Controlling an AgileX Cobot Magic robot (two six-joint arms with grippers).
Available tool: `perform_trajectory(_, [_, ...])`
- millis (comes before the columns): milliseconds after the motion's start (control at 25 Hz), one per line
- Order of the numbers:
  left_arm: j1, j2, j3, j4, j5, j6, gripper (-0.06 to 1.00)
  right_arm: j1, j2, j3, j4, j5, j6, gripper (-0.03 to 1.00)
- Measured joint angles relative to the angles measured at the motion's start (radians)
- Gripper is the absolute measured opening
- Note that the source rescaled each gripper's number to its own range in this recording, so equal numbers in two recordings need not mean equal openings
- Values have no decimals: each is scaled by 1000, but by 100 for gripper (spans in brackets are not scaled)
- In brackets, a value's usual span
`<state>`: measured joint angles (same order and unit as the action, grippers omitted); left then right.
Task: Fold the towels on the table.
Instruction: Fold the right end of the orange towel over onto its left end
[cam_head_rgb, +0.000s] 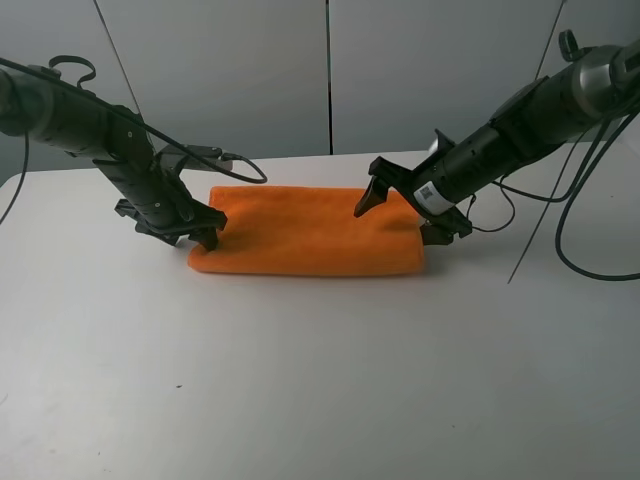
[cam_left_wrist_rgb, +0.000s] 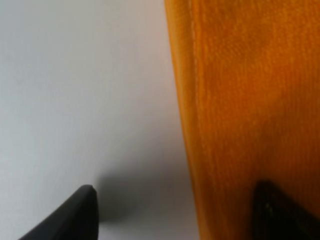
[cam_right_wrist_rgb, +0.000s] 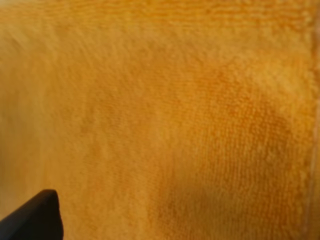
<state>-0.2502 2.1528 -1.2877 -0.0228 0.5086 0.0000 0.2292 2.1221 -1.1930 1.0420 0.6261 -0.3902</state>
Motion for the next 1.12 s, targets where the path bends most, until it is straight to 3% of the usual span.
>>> perform_trajectory(600, [0, 0, 0, 2, 4, 0, 80, 0, 45, -8, 42, 10, -41, 93])
perform_trajectory(880, [0, 0, 0, 2, 4, 0, 80, 0, 58, -10, 129, 33, -109, 93])
perform_trajectory(1120, [0, 0, 0, 2, 4, 0, 80, 52, 59, -16, 147, 5, -126, 92])
